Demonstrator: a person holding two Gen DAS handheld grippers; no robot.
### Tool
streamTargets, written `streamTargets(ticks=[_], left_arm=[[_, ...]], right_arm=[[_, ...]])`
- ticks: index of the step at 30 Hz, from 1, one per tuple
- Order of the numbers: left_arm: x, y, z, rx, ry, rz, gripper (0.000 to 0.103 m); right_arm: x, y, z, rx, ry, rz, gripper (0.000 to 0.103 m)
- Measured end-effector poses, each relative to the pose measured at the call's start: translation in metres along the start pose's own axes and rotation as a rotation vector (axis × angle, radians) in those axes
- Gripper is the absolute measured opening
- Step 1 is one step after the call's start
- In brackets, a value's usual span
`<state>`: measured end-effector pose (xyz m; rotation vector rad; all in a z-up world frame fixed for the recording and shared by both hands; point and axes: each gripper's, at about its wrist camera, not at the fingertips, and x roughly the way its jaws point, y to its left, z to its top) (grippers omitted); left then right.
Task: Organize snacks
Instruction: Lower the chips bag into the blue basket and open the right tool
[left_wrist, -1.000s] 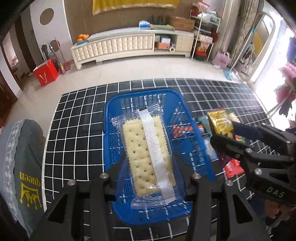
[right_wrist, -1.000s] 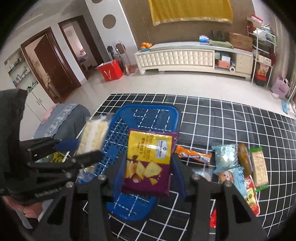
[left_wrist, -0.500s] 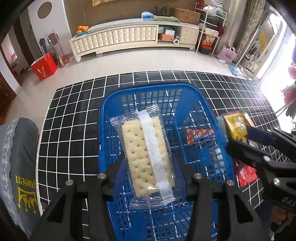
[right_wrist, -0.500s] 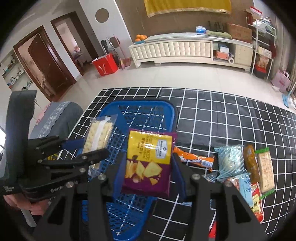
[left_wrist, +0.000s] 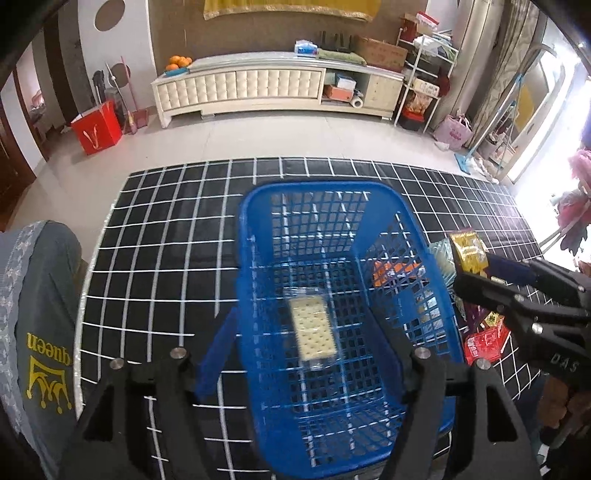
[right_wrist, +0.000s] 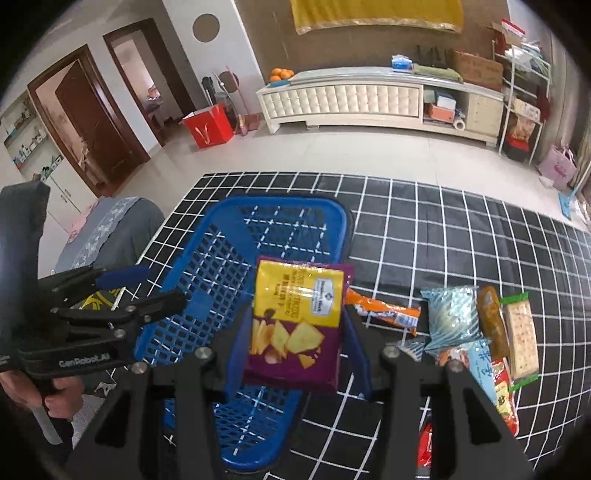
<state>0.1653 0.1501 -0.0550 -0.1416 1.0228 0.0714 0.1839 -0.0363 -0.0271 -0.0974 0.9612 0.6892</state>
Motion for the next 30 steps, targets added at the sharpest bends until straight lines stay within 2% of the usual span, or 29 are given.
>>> streamTargets(ticks=[5, 10, 14, 16, 22, 26, 29, 30], left_arm=[[-0.014, 0.02, -0.004, -0.024, -0.023, 0.009, 0.068], [-0.017, 0.036, -0.004, -0.041, -0.036, 0.01, 0.068], [-0.012, 0.044, -0.005, -0.047, -0.033, 0.013, 0.068], [-0.006, 0.043, -0.005, -0.028, -0.026, 0.044, 0.068], [0.007, 0.043, -0.003, -0.021, -0.019, 0.025, 0.068], [0.012, 0.043, -0.001, -0.025, -0.016, 0.028, 0.068], [0.013, 0.044, 0.0, -0.038, -0.016, 0.033, 0.068], [0.013, 0.043, -0.001, -0.041, -0.018, 0.033, 0.068]], right_arm=[[0.008, 0.025, 0.014, -0.063, 0.008, -0.006, 0.053], [0.035, 0.042, 0.027, -0.099, 0.051, -0.032, 0.053], [0.058, 0.044, 0.033, -0.123, 0.085, -0.075, 0.053], [0.069, 0.043, 0.038, -0.122, 0.104, -0.09, 0.053], [0.093, 0.04, 0.04, -0.159, 0.14, -0.137, 0.053], [0.096, 0.042, 0.038, -0.167, 0.123, -0.185, 0.053], [0.095, 0.037, 0.039, -0.169, 0.12, -0.174, 0.059], [0.094, 0.036, 0.038, -0.169, 0.114, -0.182, 0.07]])
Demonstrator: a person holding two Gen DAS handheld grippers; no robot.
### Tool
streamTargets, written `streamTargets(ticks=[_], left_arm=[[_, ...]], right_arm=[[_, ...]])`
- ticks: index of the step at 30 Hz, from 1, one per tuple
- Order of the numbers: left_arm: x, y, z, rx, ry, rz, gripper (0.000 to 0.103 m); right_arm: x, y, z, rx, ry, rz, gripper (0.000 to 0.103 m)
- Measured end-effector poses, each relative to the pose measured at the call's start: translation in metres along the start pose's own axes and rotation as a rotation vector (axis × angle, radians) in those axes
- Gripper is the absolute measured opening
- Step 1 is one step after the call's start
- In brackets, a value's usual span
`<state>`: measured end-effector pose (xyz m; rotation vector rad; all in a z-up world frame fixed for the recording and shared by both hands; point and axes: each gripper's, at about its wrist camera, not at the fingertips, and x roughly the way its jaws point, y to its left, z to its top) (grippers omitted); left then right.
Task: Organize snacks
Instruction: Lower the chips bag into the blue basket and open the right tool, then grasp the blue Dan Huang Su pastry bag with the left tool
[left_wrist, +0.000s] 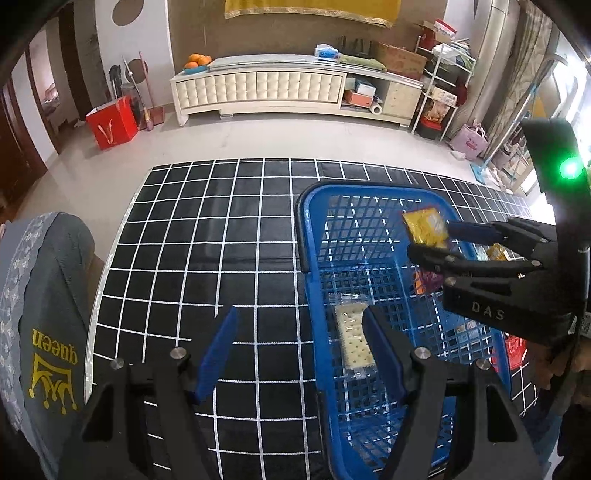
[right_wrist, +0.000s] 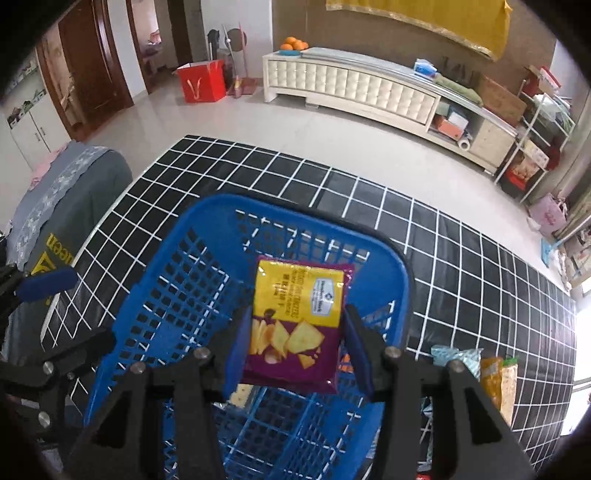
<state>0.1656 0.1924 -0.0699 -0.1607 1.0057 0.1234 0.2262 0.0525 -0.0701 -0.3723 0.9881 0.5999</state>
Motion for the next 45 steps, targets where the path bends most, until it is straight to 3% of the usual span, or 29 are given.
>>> streamTargets(ticks=[1, 3, 7, 20, 30, 41, 45], left_arm=[[-0.001, 0.0, -0.001, -0.003, -0.003, 0.0, 0.068], [-0.005, -0.002, -0.002, -0.007, -0.01, -0.004, 0.068], [-0.014, -0.012, -0.007, -0.002, -0.014, -0.006, 0.068], [-0.047, -0.06, -0.017, 0.021, -0.033, -0.01, 0.068], [-0.074, -0.121, -0.021, 0.103, -0.085, -0.029, 0.068], [-0.061, -0.191, -0.025, 0.153, -0.064, -0.058, 0.068], [-0.05, -0.219, -0.028, 0.172, -0.048, -0.078, 0.078]], right_arm=[[-0.002, -0.002, -0.001, 0.002, -0.006, -0.006, 0.08], [-0.009, -0.006, -0.005, 0.013, -0.027, -0.008, 0.084], [-0.03, -0.014, -0.015, 0.035, -0.063, 0.031, 0.084], [-0.101, -0.058, -0.06, 0.138, -0.117, 0.03, 0.084], [-0.153, -0.108, -0.101, 0.221, -0.191, 0.013, 0.084], [-0.168, -0.161, -0.143, 0.295, -0.189, -0.015, 0.084], [-0.165, -0.184, -0.157, 0.328, -0.177, -0.019, 0.084]])
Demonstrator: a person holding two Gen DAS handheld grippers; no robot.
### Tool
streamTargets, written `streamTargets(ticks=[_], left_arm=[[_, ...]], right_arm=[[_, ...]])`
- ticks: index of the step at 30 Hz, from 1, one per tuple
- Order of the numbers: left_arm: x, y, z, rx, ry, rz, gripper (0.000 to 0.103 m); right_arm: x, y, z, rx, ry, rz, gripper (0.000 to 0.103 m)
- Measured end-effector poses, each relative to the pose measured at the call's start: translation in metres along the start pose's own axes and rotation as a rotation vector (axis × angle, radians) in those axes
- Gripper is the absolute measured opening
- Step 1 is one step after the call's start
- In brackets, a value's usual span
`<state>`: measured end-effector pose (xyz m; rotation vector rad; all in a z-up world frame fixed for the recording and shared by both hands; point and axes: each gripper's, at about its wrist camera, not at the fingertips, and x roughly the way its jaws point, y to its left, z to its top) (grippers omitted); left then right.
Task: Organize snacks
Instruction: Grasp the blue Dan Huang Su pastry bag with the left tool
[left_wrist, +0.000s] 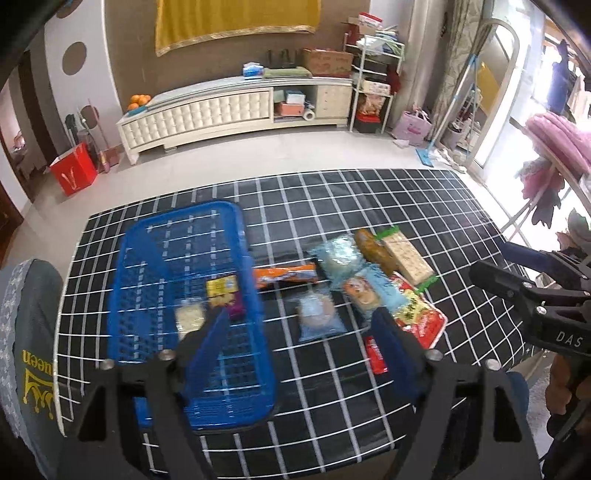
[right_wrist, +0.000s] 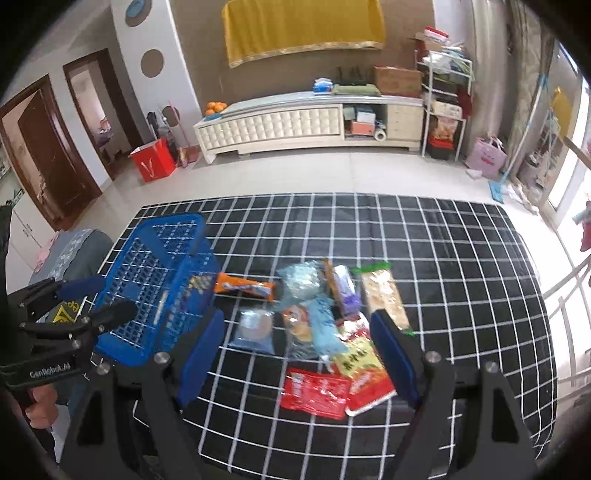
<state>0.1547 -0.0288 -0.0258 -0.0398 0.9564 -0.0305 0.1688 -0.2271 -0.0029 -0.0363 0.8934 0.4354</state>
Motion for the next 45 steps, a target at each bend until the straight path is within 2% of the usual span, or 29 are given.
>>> streamTargets(ticks=[6, 12, 18, 25, 26, 27, 31, 38, 45], left_arm=[[0.029, -0.035, 0.003, 0.017, 0.061, -0.032, 0.078], [0.074, -0.065, 0.002, 0.004, 0.17, -0.077, 0.078], [0.119, -0.075, 0.004, -0.043, 0.245, -0.113, 0.078], [0.154, -0.073, 0.012, -0.134, 0.268, -0.067, 0.078], [0.158, -0.072, 0.013, -0.145, 0.275, -0.064, 0.08], [0.163, -0.072, 0.014, -0.157, 0.284, -0.058, 0.088], [0.179, -0.069, 0.017, -0.198, 0.3, -0.058, 0.092], [0.2, -0.07, 0.022, -0.234, 0.322, -0.074, 0.092], [0.222, -0.079, 0.021, -0.243, 0.358, -0.059, 0.092]], right_arm=[[0.006, -0.035, -0.016, 0.048, 0.025, -0.008, 0.084], [0.02, -0.065, -0.029, 0.072, 0.065, -0.014, 0.084], [0.039, -0.092, -0.036, 0.108, 0.1, 0.003, 0.084], [0.065, -0.116, -0.037, 0.14, 0.143, 0.022, 0.084], [0.067, -0.118, -0.037, 0.144, 0.146, 0.024, 0.084], [0.07, -0.121, -0.037, 0.149, 0.149, 0.026, 0.084], [0.082, -0.132, -0.04, 0.173, 0.161, 0.047, 0.084], [0.096, -0.143, -0.043, 0.198, 0.172, 0.078, 0.084], [0.105, -0.144, -0.045, 0.166, 0.184, 0.066, 0.084]])
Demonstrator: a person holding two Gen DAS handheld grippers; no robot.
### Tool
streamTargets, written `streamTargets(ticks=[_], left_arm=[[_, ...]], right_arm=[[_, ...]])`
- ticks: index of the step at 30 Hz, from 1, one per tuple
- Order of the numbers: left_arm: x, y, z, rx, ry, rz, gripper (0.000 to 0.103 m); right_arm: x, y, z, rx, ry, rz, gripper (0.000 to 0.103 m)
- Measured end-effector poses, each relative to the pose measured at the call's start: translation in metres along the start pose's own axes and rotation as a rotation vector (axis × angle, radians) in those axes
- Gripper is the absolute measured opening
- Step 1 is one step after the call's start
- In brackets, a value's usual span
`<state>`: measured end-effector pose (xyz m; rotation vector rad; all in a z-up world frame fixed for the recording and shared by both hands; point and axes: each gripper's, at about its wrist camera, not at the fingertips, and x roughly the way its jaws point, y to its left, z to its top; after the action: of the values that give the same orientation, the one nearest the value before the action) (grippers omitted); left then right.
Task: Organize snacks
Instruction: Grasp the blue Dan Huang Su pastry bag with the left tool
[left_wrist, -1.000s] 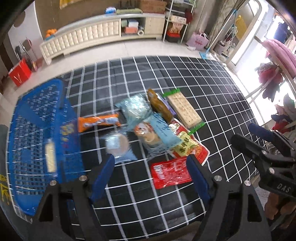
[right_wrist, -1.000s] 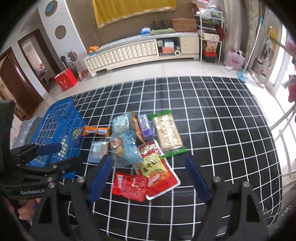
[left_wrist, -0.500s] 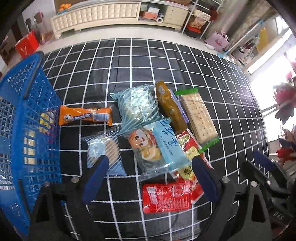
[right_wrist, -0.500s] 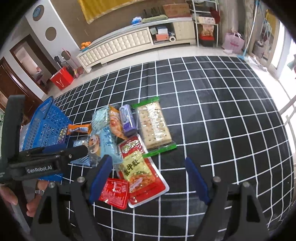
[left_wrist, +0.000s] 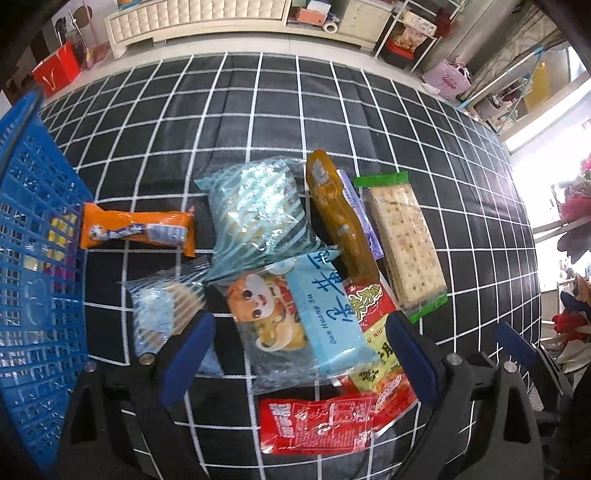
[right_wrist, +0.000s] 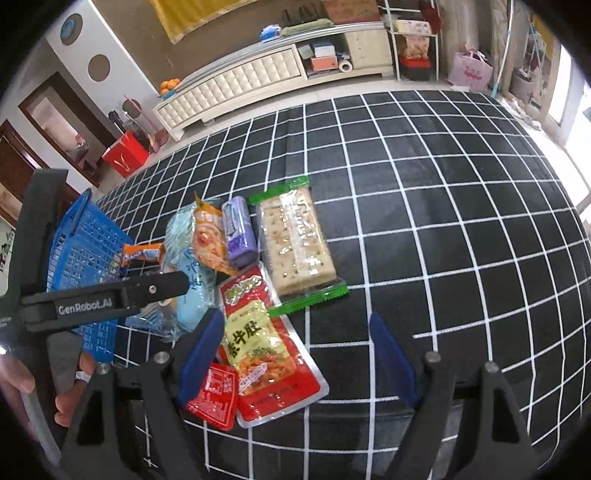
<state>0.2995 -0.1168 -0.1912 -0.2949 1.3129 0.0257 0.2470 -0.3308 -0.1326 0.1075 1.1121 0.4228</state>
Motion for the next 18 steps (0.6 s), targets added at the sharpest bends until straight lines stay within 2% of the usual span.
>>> streamTargets(ticks=[5, 8, 14, 15, 18], left_arm=[[0.013, 0.001, 0.001, -0.019, 0.016, 0.019, 0.092], [0.023, 0.008, 0.0, -0.049, 0.023, 0.056, 0.092], [0.039, 0.016, -0.005, -0.074, 0.059, 0.023, 0.092], [0.038, 0.014, -0.007, -0.06, 0.049, 0.029, 0.089], [0.033, 0.01, -0.013, -0.032, 0.036, 0.018, 0.069]], right_arm=[[0.005, -0.003, 0.001, -0.006, 0.008, -0.011, 0.084], [0.006, -0.005, 0.002, -0.005, 0.012, -0.012, 0.084], [0.003, -0.009, 0.001, -0.004, 0.007, -0.025, 0.084], [0.003, -0.009, 0.001, -0.005, 0.008, -0.03, 0.084], [0.003, -0.01, 0.0, -0.003, 0.014, -0.034, 0.084]])
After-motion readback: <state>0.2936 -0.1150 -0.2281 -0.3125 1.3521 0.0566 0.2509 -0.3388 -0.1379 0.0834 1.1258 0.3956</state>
